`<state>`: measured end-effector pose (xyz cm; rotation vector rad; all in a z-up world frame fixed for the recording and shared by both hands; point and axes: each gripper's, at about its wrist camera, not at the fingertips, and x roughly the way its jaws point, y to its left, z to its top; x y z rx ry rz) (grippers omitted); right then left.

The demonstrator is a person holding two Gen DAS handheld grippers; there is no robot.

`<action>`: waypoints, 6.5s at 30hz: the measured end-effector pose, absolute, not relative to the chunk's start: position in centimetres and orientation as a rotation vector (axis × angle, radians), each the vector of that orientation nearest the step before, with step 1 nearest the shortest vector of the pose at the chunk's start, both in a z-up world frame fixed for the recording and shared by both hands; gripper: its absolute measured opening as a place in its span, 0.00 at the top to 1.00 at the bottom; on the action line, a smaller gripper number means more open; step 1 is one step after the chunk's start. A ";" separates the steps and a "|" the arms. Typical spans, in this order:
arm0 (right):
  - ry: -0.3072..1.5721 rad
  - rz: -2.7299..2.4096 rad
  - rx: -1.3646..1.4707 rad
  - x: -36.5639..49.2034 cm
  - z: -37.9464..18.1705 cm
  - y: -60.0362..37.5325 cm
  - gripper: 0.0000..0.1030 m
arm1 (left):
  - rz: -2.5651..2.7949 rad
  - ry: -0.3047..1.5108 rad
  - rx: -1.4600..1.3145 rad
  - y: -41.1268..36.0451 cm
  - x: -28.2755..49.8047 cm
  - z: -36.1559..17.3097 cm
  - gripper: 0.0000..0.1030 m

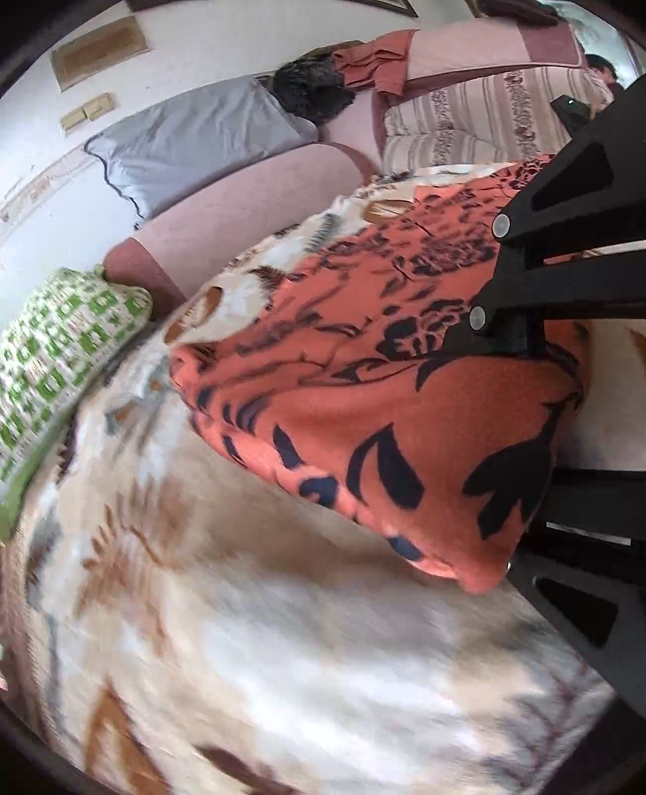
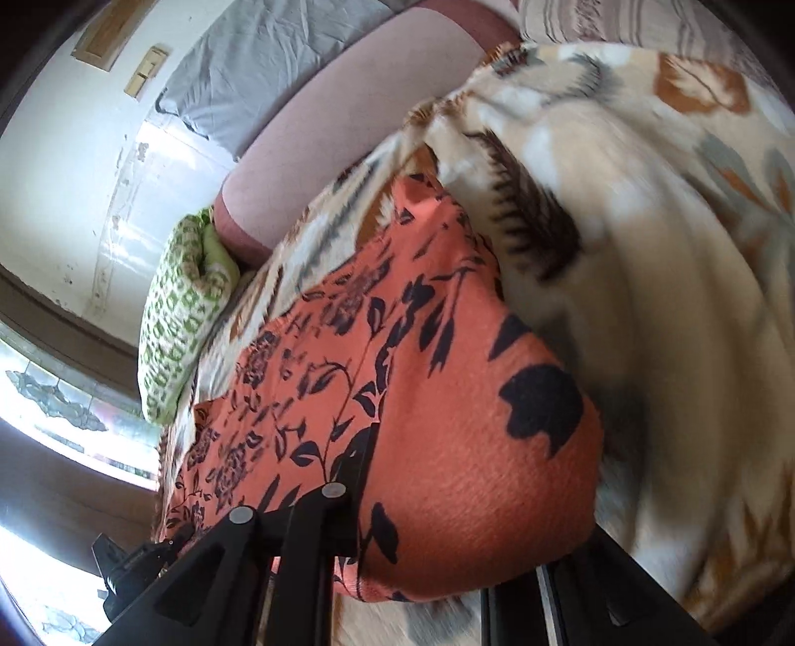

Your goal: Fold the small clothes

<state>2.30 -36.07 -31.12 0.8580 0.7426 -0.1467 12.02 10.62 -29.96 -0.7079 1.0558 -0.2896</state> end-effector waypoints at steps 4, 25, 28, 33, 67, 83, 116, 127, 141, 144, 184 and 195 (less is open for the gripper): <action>0.813 -0.129 0.937 1.5 -32.3 -36.5 0.72 | -0.246 1.096 -0.763 13.0 10.7 -29.5 0.69; 0.894 0.098 0.509 5.6 -27.7 -23.5 0.58 | -0.350 1.051 -0.219 0.0 10.5 -27.1 0.48; 0.928 0.077 0.472 5.7 -30.9 -22.7 0.63 | -0.376 0.983 -0.115 -0.2 9.4 -27.4 0.50; 0.963 0.090 0.544 5.6 -29.5 -24.4 0.64 | -0.384 1.018 -0.185 1.5 9.2 -26.3 0.50; 0.656 0.205 0.461 3.7 -31.8 -24.7 0.67 | -0.147 1.111 -0.692 13.1 6.9 -28.1 0.43; 0.629 0.219 0.439 4.3 -32.1 -24.6 0.67 | -0.239 0.927 -0.663 10.8 8.9 -28.5 0.69; 0.455 0.127 0.797 -2.1 -27.2 -37.1 0.69 | -0.558 0.720 -0.112 -7.9 9.4 -14.7 0.82; 0.288 0.026 1.151 -6.9 -31.1 -45.8 0.65 | -0.865 0.985 0.105 -26.9 5.6 -21.3 0.53; 0.351 0.207 1.077 -4.1 -29.4 -41.8 0.24 | -0.624 0.763 0.045 -10.5 9.0 -16.9 0.19; 0.415 0.200 1.078 -2.8 -29.8 -40.5 0.24 | -0.562 0.811 0.019 -9.0 10.3 -18.8 0.19; 0.738 -0.105 0.647 5.0 -24.1 -37.5 0.58 | -0.509 0.994 0.184 -12.7 8.2 -24.4 0.18; 0.840 -0.096 0.764 7.6 -29.6 -39.9 0.76 | -0.486 0.976 0.205 -12.9 7.8 -24.3 0.16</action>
